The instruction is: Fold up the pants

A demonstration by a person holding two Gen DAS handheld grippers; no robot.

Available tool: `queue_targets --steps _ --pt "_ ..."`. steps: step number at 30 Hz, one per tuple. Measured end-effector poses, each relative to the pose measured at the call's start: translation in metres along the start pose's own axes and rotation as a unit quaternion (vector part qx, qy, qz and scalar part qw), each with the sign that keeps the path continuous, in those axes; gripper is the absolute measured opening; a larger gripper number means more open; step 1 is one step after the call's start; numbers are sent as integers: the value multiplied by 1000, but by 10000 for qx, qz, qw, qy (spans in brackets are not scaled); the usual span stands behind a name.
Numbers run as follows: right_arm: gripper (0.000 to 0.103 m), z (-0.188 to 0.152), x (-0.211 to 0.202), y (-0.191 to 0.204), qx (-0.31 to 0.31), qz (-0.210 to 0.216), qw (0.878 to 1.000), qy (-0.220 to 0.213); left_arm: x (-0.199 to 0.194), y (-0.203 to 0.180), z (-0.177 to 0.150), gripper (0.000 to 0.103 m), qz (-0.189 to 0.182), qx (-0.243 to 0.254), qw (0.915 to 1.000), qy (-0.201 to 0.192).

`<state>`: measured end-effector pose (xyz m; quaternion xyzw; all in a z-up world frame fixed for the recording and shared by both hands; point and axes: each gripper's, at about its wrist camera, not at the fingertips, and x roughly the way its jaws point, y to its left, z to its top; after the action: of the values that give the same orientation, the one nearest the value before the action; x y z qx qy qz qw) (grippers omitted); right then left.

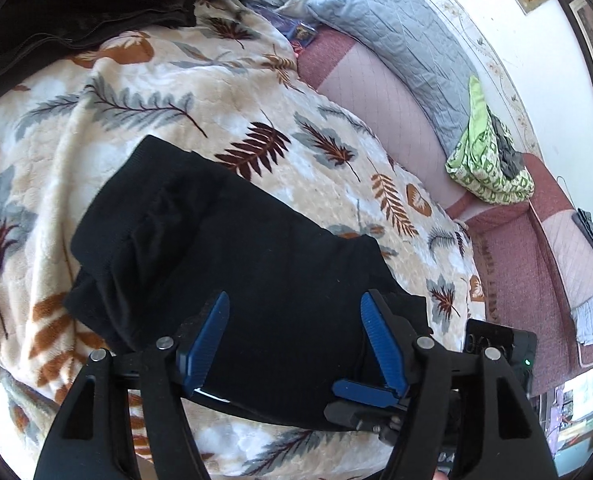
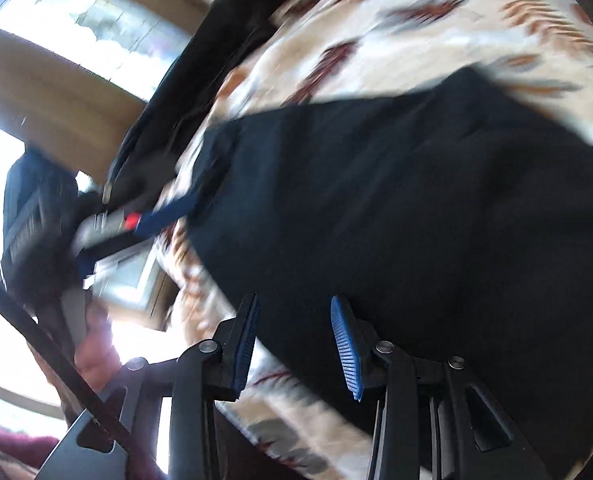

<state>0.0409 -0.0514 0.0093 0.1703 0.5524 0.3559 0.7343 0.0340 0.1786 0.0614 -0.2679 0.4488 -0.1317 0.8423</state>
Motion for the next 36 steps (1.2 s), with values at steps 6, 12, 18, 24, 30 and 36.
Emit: queue_targets --steps 6,12,18,24,30,36 --pt "48 18 -41 7 -131 221 9986 -467 -19 5 3 68 84 10 9995 -293" --pt "60 38 -43 -34 400 -602 9949 -701 -45 35 9 68 369 -462 9956 -726" --pt "67 36 -22 -37 358 -782 9951 -496 -64 84 0 69 786 -1069 9873 -875" --pt "67 42 -33 -16 91 -1035 9939 -377 -55 112 -16 70 481 -1507 9854 -627" --pt "67 69 -25 38 -476 -750 9958 -243 -27 99 -21 70 55 -1369 9896 -447" --pt "69 111 44 80 -906 -941 9900 531 -19 107 -31 71 -116 -1562 9854 -669"
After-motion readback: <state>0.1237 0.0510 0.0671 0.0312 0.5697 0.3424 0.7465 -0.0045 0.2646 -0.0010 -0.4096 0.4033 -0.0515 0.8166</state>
